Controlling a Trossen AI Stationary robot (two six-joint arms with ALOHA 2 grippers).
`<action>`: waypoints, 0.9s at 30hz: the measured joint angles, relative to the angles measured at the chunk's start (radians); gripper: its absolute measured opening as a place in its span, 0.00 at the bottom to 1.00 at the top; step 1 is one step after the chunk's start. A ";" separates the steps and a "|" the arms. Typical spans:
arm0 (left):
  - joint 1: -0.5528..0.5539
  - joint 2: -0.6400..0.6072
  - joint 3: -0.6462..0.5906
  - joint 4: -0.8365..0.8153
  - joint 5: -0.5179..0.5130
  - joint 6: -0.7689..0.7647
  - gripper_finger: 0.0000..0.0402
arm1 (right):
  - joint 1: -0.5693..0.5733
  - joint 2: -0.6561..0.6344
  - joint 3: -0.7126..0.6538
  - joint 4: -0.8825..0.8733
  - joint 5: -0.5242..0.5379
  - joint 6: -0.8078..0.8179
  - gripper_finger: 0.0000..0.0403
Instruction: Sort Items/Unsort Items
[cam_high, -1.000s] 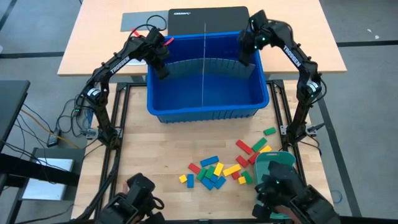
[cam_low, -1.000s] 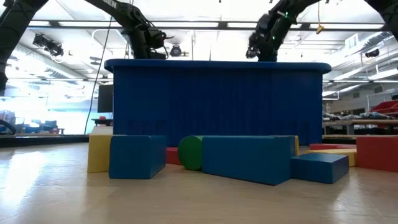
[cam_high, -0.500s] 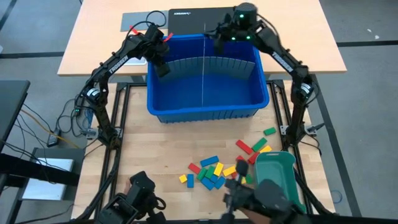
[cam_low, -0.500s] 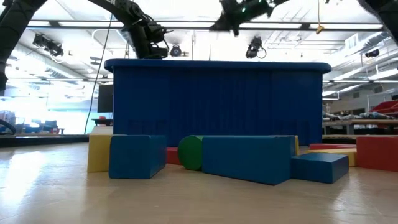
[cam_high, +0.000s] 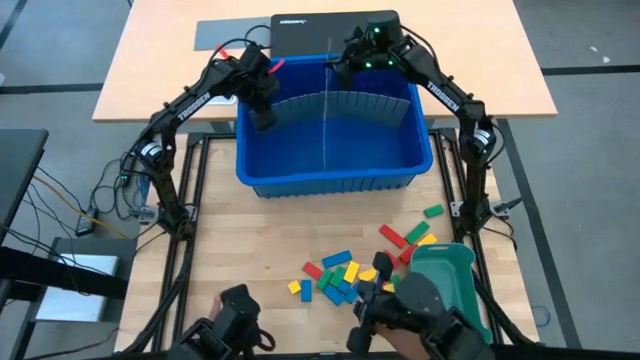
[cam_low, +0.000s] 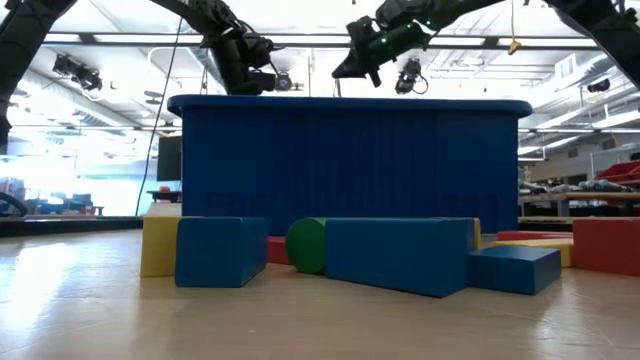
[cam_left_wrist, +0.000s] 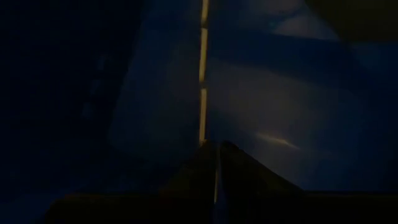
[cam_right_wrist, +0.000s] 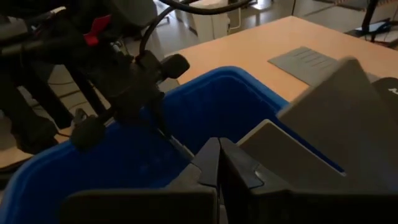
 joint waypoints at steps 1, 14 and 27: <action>-0.003 0.000 0.000 -0.002 0.000 0.000 0.07 | -0.001 -0.006 -0.001 -0.005 -0.002 0.000 0.01; -0.021 0.000 0.000 -0.016 -0.018 -0.003 0.09 | 0.008 -0.137 -0.004 -0.121 0.093 0.027 0.20; -0.021 0.000 0.000 -0.024 0.045 -0.006 0.14 | -0.071 -0.033 -0.003 -0.690 0.247 -0.355 0.40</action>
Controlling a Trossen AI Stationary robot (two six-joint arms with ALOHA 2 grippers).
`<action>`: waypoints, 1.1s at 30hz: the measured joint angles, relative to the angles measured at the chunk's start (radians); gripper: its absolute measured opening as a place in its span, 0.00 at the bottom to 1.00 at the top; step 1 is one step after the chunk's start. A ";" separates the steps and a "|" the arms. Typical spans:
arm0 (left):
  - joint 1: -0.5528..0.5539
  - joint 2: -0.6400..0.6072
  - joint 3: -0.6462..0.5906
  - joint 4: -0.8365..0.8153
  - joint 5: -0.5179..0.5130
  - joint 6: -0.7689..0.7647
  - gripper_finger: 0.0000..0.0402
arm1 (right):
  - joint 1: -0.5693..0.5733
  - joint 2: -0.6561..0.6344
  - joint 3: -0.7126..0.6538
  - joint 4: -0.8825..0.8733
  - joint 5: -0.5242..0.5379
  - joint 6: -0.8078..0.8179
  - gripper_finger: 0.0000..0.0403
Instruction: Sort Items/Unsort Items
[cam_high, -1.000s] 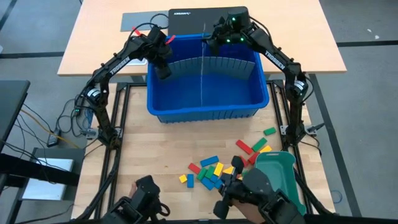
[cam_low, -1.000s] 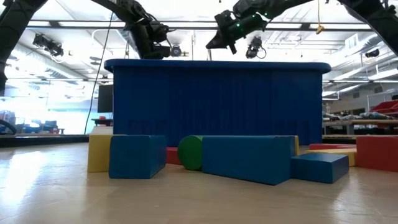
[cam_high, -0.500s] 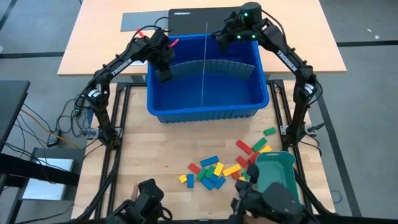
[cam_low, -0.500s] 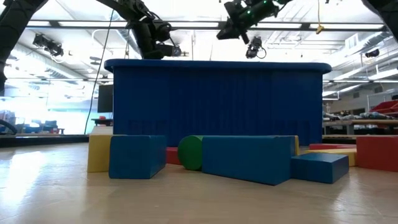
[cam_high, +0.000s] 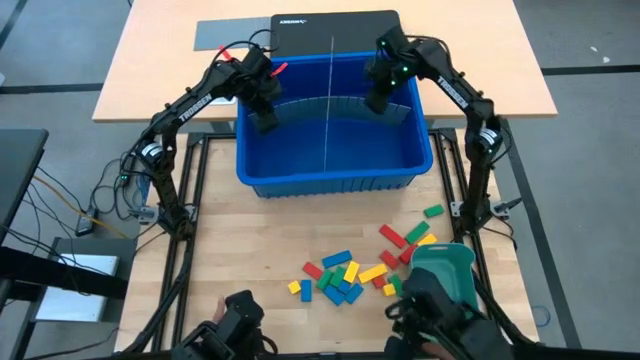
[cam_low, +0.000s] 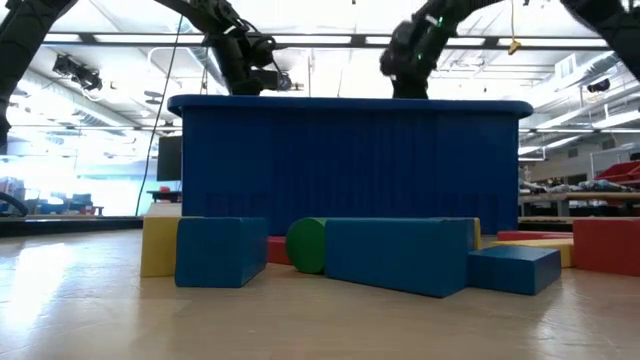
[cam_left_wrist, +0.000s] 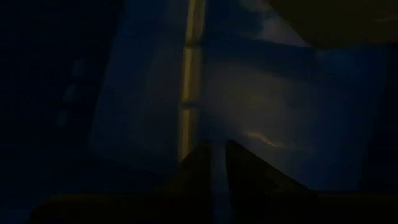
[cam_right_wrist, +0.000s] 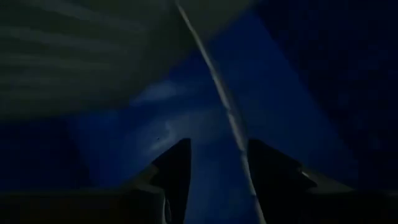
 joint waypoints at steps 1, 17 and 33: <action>0.000 0.000 0.000 -0.006 0.005 0.000 0.15 | -0.006 0.018 0.000 -0.012 0.013 -0.010 0.40; -0.001 0.023 -0.007 -0.042 -0.037 -0.058 0.16 | -0.005 0.133 0.001 -0.031 0.051 -0.072 0.22; -0.053 0.037 0.042 -0.178 -0.078 0.001 0.01 | 0.006 0.072 0.000 -0.150 -0.018 -0.163 0.01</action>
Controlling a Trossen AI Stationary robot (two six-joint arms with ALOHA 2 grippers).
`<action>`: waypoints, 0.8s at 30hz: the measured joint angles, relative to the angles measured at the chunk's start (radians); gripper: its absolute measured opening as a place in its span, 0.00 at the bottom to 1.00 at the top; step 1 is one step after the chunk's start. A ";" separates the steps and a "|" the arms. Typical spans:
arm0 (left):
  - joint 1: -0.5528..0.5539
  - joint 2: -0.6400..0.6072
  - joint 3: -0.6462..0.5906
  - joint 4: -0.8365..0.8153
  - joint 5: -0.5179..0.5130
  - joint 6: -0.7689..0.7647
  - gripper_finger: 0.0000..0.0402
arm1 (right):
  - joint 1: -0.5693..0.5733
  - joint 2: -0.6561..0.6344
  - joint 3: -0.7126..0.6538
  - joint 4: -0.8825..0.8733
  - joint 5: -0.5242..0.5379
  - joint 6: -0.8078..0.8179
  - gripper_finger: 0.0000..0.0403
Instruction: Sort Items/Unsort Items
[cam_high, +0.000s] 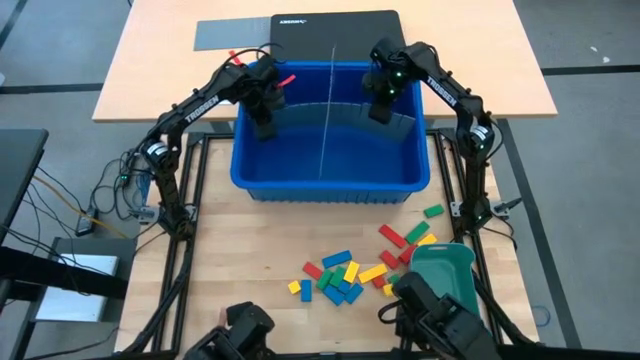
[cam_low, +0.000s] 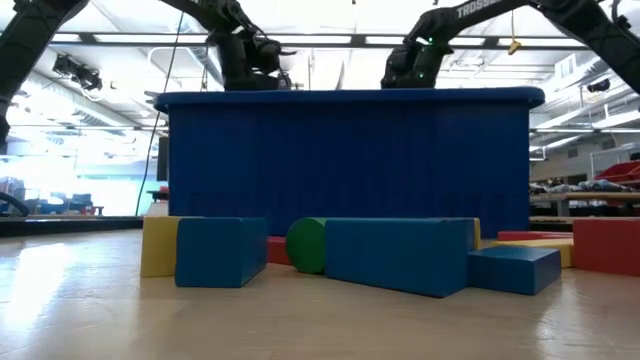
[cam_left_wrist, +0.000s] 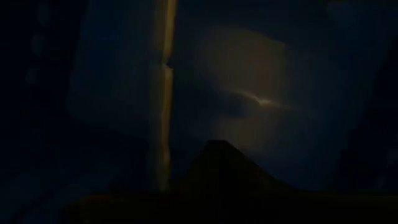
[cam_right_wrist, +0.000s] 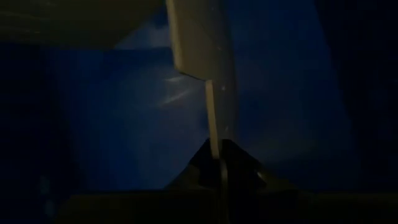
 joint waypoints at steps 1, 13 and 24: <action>-0.004 0.000 0.008 -0.011 0.002 0.000 0.01 | 0.001 -0.005 0.000 -0.012 -0.012 -0.004 0.01; -0.031 -0.001 0.025 -0.135 0.017 0.004 0.00 | 0.052 -0.017 0.000 -0.087 -0.036 -0.003 0.00; -0.043 -0.001 0.025 -0.089 0.026 -0.011 0.01 | 0.091 -0.018 0.000 -0.102 -0.050 0.092 0.04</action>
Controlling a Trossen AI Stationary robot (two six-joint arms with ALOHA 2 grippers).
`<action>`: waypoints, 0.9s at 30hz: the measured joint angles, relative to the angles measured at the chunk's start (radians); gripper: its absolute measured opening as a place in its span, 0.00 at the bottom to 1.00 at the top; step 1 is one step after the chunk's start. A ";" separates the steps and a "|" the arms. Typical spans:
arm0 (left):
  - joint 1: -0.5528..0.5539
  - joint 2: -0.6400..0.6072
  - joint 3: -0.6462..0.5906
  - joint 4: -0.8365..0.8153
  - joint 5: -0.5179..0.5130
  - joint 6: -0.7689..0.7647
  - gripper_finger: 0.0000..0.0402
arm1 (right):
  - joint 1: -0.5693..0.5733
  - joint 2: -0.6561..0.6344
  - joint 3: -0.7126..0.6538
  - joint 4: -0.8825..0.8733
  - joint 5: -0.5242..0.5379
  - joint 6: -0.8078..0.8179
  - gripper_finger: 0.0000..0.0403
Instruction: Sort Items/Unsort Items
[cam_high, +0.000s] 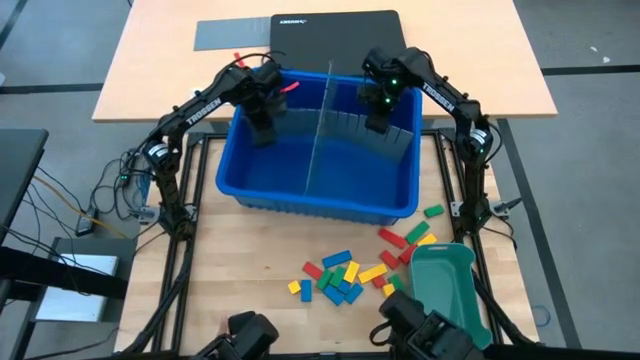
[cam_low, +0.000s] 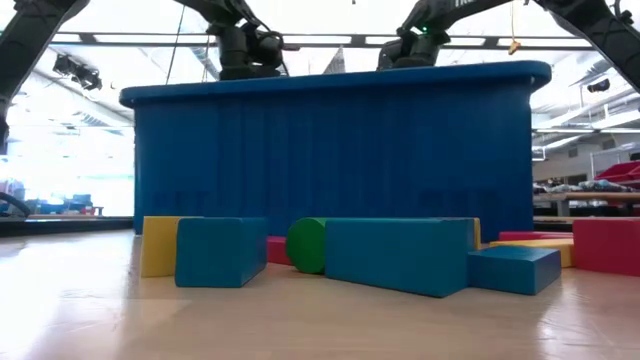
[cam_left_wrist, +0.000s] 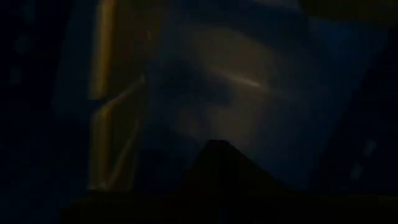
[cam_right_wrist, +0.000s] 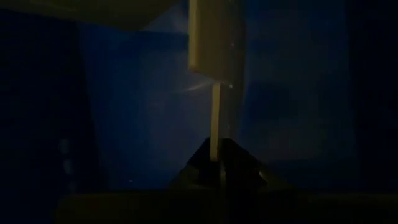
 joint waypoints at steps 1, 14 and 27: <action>0.000 0.000 0.000 0.018 0.000 -0.014 0.02 | 0.002 0.000 0.000 0.004 0.003 0.018 0.07; -0.007 0.000 0.000 0.055 0.013 -0.044 0.19 | 0.060 -0.002 0.002 0.019 0.026 0.100 0.42; -0.008 0.001 0.116 0.084 0.002 -0.101 0.15 | 0.078 -0.002 0.002 0.020 0.060 0.053 0.08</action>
